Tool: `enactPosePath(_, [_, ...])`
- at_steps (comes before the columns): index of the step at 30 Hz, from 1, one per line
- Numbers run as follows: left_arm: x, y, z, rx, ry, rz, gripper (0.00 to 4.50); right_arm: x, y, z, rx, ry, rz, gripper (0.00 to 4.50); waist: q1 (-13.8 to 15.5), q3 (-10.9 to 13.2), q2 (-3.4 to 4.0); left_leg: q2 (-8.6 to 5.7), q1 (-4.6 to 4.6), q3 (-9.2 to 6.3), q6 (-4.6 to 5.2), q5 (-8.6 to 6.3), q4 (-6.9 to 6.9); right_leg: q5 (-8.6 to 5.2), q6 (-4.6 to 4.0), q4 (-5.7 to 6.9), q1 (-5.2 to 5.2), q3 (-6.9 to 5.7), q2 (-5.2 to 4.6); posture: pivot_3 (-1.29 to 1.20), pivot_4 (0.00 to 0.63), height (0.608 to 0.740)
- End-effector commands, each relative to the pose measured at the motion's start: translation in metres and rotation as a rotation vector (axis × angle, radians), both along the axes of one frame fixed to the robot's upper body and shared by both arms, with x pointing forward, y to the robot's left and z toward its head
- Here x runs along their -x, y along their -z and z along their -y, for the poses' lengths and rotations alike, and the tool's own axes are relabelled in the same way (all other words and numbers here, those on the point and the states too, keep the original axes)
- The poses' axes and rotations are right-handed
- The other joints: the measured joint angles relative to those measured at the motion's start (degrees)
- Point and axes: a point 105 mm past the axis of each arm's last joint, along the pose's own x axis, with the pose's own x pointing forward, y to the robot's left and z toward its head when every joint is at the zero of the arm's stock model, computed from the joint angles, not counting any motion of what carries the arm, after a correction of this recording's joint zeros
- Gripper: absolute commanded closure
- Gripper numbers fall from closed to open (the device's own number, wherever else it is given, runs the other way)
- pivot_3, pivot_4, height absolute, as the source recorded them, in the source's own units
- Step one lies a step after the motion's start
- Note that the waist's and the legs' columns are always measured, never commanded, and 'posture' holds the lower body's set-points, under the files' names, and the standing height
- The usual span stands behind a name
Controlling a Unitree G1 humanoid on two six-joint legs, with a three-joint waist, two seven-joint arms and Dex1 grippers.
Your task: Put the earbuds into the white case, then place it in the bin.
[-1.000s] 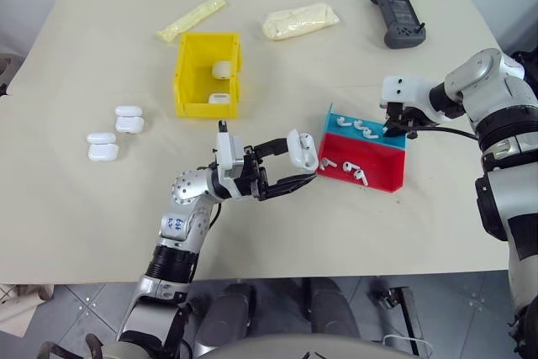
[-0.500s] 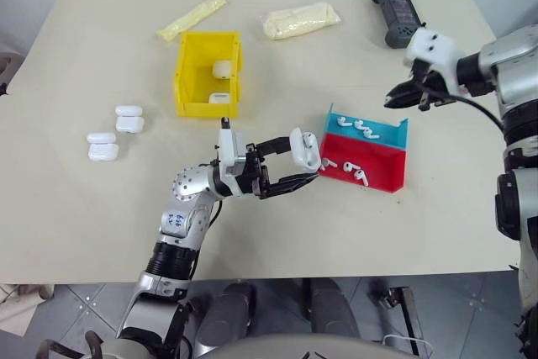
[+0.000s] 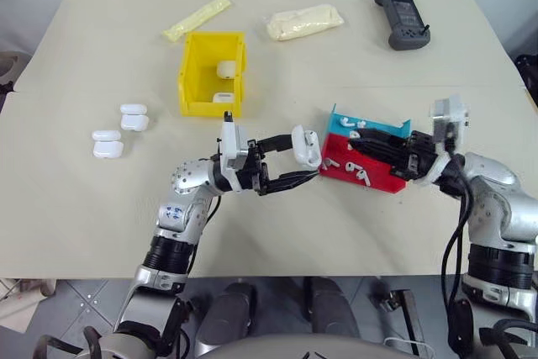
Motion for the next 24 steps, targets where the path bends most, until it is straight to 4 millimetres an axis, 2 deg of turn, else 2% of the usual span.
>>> enactPosePath(1, [0.004,-0.014,-0.001,0.017,0.021,0.047,1.76,0.017,-0.030,-0.004,-0.196,-0.053,-0.002,4.01,0.00,0.00,0.00,0.02,0.01,-0.03,0.00,0.00,-0.02,0.00,0.00,0.00,0.01,-0.02,0.02,0.00,0.150,0.740])
enactPosePath(7, [0.003,-0.016,-0.001,0.017,0.019,0.045,1.76,0.036,-0.029,-0.030,-0.259,-0.156,-0.086,4.01,0.03,0.00,0.00,0.00,0.01,-0.04,0.01,-0.01,-0.07,0.00,-0.01,-0.03,0.03,-0.02,0.00,0.00,0.150,0.740])
enactPosePath(12, [0.003,-0.017,0.000,0.019,0.017,0.043,1.76,0.042,-0.028,-0.045,-0.280,-0.203,-0.110,4.01,0.00,0.00,0.00,0.02,0.02,-0.03,0.01,-0.01,-0.08,0.00,-0.01,-0.03,0.02,-0.02,0.03,0.00,0.150,0.740])
enactPosePath(17, [0.004,-0.016,0.000,0.020,0.020,0.041,1.76,0.048,-0.025,-0.054,-0.284,-0.252,-0.148,4.01,0.06,0.00,0.00,0.00,0.02,-0.04,0.01,-0.01,-0.08,0.00,-0.01,-0.03,0.03,-0.02,0.02,0.00,0.150,0.740])
enactPosePath(24, [0.005,-0.017,0.002,0.025,0.026,0.038,1.76,0.045,-0.015,-0.061,-0.236,-0.240,-0.167,4.01,0.01,0.00,0.00,0.00,0.02,-0.04,0.02,-0.01,-0.09,0.00,-0.01,-0.04,0.03,-0.02,0.03,0.00,0.150,0.740])
